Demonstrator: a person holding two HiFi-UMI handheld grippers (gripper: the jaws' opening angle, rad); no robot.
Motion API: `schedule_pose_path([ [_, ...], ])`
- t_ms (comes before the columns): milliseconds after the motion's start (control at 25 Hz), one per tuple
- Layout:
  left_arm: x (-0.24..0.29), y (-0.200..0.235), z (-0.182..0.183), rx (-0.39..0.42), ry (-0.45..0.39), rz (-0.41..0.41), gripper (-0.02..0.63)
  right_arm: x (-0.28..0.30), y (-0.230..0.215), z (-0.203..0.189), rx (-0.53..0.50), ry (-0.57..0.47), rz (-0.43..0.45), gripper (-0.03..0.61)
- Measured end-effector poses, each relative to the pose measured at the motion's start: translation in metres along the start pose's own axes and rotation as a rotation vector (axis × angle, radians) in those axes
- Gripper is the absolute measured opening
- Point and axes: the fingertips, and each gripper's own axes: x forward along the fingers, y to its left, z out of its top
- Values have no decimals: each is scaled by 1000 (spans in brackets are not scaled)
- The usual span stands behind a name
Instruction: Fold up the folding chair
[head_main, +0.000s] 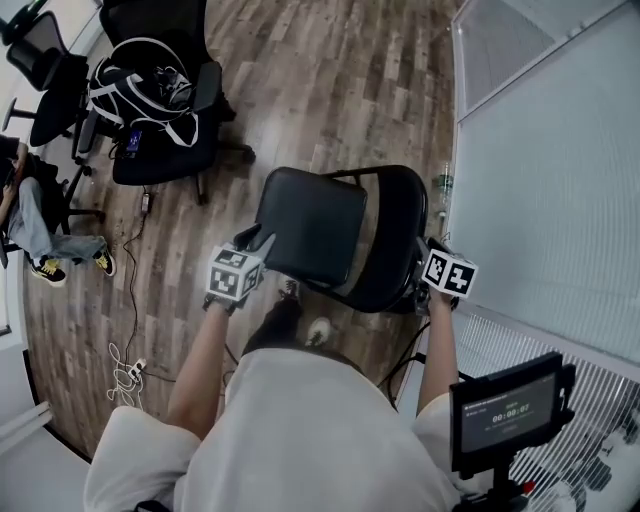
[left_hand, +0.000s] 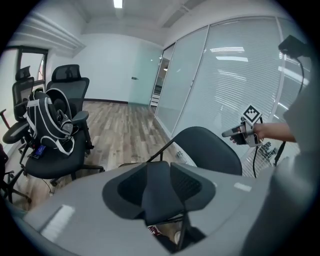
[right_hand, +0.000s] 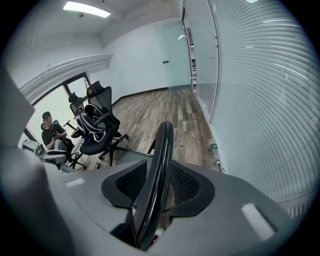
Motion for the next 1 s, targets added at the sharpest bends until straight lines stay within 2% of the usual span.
schedule_pose_path([
  [360, 23, 23, -30, -53, 82, -9, 147, 18, -5, -12, 68, 41, 40, 181],
  [600, 41, 44, -43, -115, 120, -18, 149, 27, -8, -19, 93, 76, 45, 184],
  [1000, 70, 91, -85, -242, 197, -12, 155, 36, -12, -31, 103, 128, 26, 189],
])
